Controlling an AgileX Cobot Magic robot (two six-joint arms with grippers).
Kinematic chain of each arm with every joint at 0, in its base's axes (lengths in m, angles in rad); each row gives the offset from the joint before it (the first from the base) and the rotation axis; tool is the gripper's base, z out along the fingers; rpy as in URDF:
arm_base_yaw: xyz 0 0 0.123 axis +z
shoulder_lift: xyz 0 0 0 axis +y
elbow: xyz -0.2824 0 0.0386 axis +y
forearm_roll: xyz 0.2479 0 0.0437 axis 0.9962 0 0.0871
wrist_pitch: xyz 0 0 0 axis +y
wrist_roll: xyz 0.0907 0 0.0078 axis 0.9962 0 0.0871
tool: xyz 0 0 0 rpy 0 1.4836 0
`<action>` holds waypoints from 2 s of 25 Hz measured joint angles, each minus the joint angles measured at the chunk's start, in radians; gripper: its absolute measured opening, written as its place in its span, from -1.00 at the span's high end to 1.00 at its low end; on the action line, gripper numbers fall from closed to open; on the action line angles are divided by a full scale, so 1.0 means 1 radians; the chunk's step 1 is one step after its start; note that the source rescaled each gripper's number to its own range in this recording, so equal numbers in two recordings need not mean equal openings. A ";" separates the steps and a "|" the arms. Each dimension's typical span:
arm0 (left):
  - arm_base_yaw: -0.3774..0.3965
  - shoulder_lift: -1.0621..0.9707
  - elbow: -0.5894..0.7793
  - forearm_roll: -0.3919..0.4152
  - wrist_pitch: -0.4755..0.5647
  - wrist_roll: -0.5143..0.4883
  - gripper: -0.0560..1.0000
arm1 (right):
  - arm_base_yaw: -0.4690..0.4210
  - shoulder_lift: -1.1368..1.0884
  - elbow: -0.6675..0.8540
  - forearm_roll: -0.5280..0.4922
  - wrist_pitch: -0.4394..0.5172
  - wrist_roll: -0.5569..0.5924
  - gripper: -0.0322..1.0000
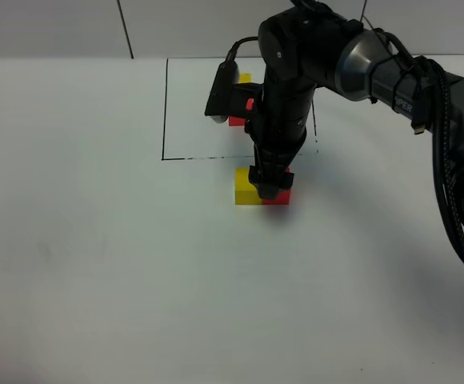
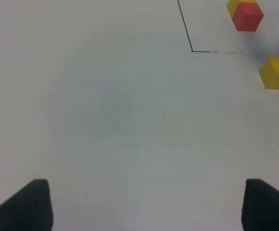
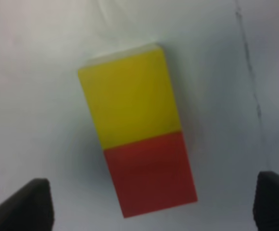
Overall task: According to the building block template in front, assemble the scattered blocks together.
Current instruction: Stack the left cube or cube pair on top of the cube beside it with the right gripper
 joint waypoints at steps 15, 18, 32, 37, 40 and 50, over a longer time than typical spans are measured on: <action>0.000 0.000 0.000 0.000 0.000 0.000 -0.45 | 0.014 0.097 -0.001 0.000 -0.076 -0.078 -0.52; 0.000 0.000 0.000 0.000 0.000 0.000 -0.45 | 0.014 0.116 -0.001 -0.002 -0.082 -0.078 -0.41; 0.000 0.000 0.000 0.000 0.000 0.000 -0.45 | 0.012 0.129 -0.002 -0.019 -0.084 0.005 0.91; 0.000 0.000 0.000 0.000 0.000 0.000 -0.45 | 0.006 0.127 -0.002 0.033 -0.090 0.207 0.91; 0.000 0.000 0.000 0.000 0.000 0.000 -0.45 | 0.007 0.120 -0.002 0.109 -0.090 0.457 0.91; 0.000 0.000 0.000 0.000 0.000 0.000 -0.45 | 0.012 0.104 0.010 0.087 -0.063 1.339 0.91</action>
